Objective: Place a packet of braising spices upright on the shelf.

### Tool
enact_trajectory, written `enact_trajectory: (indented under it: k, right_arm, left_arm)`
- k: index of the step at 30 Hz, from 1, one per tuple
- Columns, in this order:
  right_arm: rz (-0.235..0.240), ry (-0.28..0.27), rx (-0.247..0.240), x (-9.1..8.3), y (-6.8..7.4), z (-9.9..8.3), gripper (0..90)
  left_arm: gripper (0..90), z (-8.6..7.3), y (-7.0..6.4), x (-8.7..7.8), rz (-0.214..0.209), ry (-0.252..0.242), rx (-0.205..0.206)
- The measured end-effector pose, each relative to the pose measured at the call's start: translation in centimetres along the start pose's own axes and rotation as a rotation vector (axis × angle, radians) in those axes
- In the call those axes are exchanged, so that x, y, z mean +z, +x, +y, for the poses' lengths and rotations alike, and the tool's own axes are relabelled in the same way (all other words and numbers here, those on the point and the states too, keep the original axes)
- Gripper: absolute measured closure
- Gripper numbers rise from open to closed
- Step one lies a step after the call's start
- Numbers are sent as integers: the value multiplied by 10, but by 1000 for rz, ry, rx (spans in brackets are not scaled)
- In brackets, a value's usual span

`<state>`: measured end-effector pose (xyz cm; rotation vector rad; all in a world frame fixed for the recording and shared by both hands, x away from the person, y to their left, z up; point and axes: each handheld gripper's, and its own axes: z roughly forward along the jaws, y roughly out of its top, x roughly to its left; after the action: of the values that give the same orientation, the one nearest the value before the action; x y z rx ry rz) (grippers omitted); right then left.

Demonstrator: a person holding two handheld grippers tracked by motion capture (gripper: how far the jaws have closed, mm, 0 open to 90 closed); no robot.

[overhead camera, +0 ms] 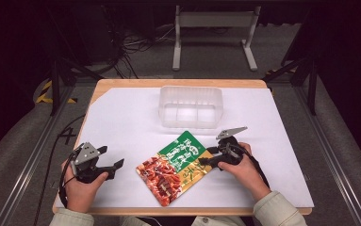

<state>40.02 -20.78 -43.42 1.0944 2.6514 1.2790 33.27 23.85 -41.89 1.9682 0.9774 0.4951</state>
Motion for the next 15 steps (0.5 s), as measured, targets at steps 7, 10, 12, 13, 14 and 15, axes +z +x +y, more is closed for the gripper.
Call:
enact_trajectory:
  k: [7, 10, 12, 13, 14, 15]
  right_arm:
    - [27, -44, -5, -6, 7, 2, 387]
    - [34, -52, -11, -6, 10, 3, 408]
    - [42, -50, -16, -5, 12, 3, 433]
    - [45, -41, -27, -3, 15, 2, 453]
    - [45, -41, -27, -3, 15, 2, 453]
    - [44, -36, -33, -2, 16, 2, 460]
  left_arm:
    - [197, 0, 0, 1, -2, 9, 2]
    - [196, 0, 0, 1, -2, 10, 3]
    - [196, 0, -1, 2, -2, 13, 4]
    - [195, 0, -1, 2, -3, 15, 2]
    - [195, 0, -1, 2, -3, 16, 3]
    - [195, 0, -1, 2, -3, 17, 4]
